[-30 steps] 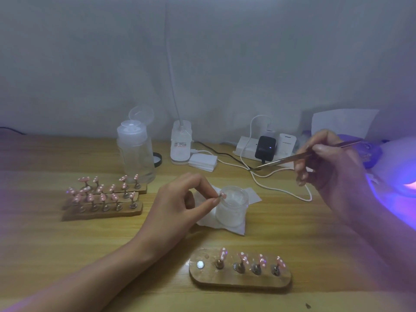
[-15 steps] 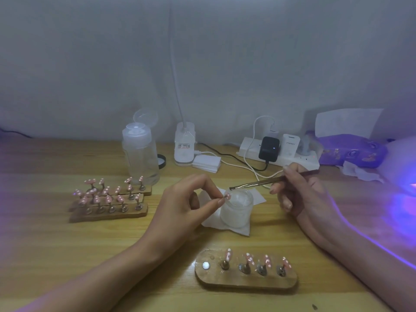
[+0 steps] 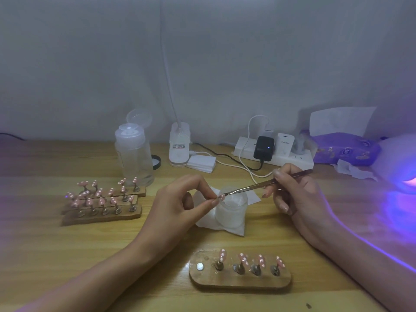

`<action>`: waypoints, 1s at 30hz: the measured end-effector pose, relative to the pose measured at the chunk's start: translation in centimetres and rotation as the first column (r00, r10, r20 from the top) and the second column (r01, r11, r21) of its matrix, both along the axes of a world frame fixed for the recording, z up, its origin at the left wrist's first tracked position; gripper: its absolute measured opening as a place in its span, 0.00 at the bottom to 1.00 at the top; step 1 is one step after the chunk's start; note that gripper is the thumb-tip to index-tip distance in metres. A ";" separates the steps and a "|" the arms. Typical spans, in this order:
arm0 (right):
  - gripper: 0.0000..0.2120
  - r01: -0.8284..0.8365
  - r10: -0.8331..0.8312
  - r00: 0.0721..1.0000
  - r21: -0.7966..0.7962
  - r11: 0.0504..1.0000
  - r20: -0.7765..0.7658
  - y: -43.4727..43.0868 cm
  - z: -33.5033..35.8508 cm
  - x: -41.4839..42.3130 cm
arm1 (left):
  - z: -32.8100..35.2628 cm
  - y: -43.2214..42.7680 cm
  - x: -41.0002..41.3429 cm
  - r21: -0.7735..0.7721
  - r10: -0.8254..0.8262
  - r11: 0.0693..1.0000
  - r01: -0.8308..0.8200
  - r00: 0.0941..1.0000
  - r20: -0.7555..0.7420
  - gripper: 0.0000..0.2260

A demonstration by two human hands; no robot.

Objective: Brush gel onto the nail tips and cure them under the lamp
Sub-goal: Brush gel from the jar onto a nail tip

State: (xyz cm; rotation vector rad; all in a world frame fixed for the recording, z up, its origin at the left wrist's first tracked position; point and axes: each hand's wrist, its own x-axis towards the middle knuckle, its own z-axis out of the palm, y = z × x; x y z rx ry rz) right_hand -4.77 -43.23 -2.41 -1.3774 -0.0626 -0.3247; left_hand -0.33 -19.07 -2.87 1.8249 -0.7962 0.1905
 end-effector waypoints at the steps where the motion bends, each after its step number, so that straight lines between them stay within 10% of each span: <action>1: 0.11 0.011 -0.011 1.000 0.006 1.000 0.004 -0.2 -0.1 0.0 | 0.0 0.0 0.0 0.003 0.000 1.000 0.000 1.000 0.003 0.05; 30: 0.11 0.025 -0.025 1.000 -0.043 0.999 0.007 0.3 0.2 -0.3 | 0.0 0.0 0.0 -0.028 -0.039 0.999 0.037 0.994 -0.100 0.05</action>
